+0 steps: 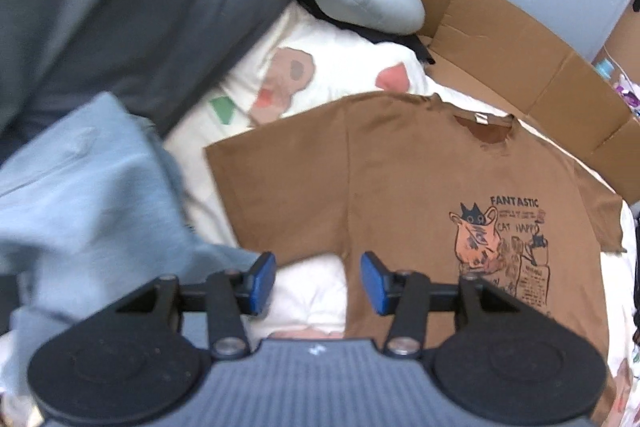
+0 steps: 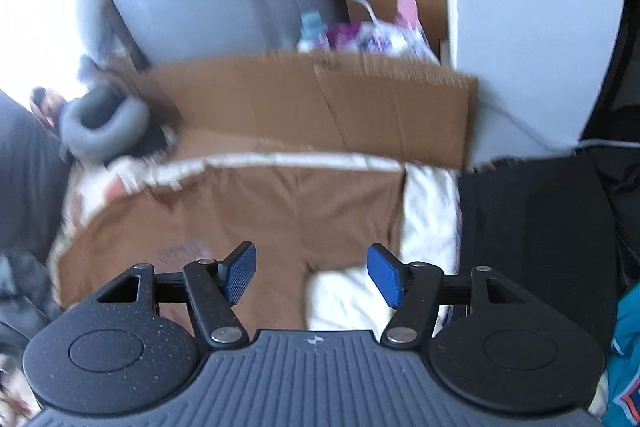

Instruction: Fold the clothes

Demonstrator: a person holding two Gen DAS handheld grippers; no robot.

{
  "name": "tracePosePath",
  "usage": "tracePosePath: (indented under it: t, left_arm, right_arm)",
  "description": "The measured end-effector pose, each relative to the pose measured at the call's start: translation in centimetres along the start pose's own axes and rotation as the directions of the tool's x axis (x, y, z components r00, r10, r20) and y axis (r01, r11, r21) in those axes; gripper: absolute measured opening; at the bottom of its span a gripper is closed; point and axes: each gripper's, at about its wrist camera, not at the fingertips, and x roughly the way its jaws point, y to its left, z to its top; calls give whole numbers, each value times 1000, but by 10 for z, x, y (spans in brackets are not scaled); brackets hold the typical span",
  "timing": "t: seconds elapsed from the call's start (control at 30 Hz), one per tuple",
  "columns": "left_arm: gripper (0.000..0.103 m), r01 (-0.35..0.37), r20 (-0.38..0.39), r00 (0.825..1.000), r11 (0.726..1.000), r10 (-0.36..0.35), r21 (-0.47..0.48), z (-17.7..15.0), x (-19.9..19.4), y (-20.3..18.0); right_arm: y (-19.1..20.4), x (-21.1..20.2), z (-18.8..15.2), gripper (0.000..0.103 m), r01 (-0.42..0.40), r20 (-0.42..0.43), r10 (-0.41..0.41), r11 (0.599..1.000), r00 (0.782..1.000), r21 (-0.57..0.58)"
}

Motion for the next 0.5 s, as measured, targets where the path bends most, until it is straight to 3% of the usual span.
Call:
tracePosePath:
  t: [0.2,0.3,0.5]
  left_arm:
    - [55,12,46,999,991,-6,-133,-2,-63,11]
    - [55,0,65,998,987,11,-162,-3,-89,11]
    - [70,-15,73,997,984,29,-179,-5,-133,2]
  right_arm:
    - [15,-47,69,68,-79,41,80,996,996,-30]
    - [23,-74,100,69,-115,59,119,991,991,-63]
    - [32,-118,142,74,-144,62,151,984,987,-107]
